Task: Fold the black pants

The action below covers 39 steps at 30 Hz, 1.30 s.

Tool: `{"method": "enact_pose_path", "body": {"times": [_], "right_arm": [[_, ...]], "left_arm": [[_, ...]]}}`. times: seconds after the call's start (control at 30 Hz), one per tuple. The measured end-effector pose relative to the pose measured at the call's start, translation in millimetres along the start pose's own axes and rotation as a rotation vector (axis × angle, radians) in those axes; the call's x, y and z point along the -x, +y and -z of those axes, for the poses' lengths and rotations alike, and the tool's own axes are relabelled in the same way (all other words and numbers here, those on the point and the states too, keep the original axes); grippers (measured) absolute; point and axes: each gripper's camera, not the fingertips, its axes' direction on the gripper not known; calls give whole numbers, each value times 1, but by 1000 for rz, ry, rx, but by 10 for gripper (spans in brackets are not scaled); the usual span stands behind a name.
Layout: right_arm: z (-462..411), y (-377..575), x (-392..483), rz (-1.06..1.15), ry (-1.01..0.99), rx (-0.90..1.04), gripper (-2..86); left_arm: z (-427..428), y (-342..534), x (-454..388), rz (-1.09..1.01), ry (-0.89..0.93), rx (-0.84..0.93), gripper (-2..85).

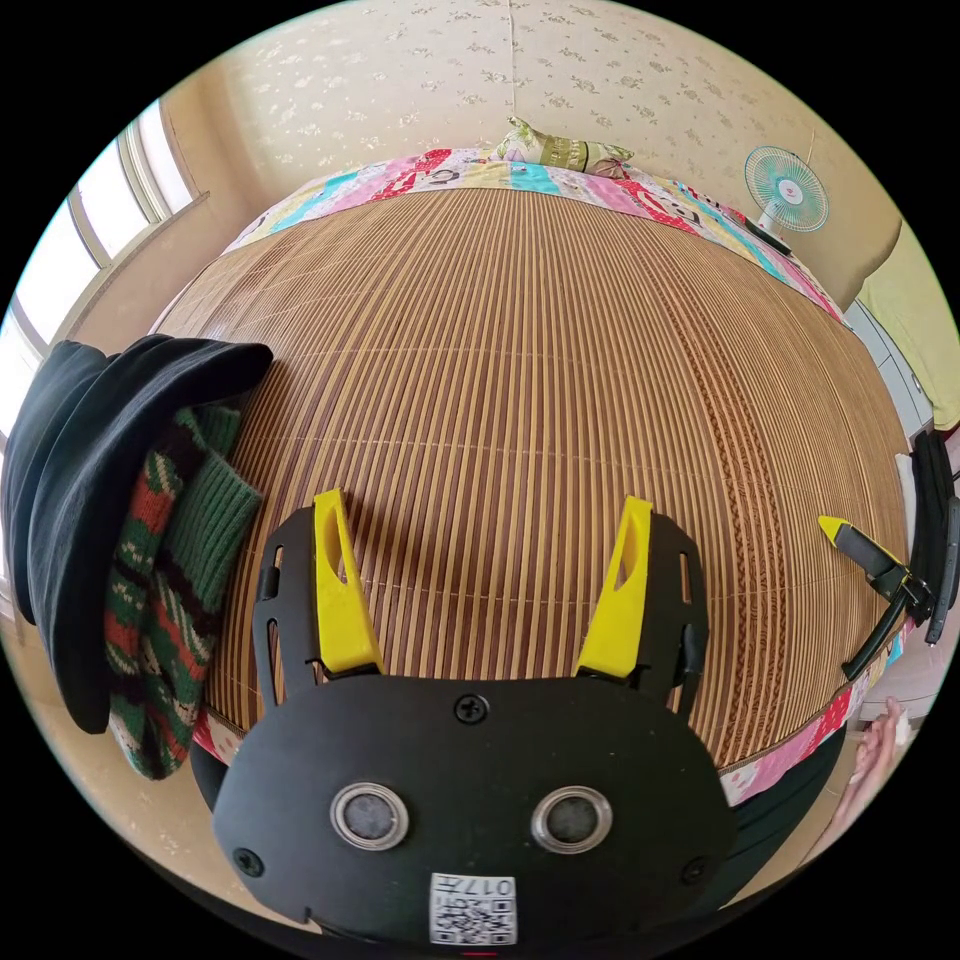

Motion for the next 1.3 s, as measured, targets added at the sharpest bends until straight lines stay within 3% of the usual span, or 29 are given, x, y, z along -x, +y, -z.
{"method": "enact_pose_path", "body": {"times": [0.6,0.67,0.77,0.8,0.9,1.1,1.2,1.3], "right_arm": [[51,-14,26,-4,-6,72,390],[66,-18,30,31,-18,138,333],[110,0,25,100,-144,71,83],[119,6,21,110,-199,57,48],[150,39,-14,96,-460,60,72],[179,116,-114,-91,-614,91,20],[181,145,-175,-320,-600,82,14],[193,177,-229,-559,-755,-97,10]], "left_arm": [[2,0,-7,1,4,-1,346],[2,0,-7,2,5,-1,346],[2,0,-7,1,5,-1,347],[2,0,-6,1,5,-1,347],[1,0,-5,1,4,0,347],[-1,-2,3,2,8,6,348],[-2,-1,8,2,11,1,349],[-4,-2,15,3,13,5,349]]}}
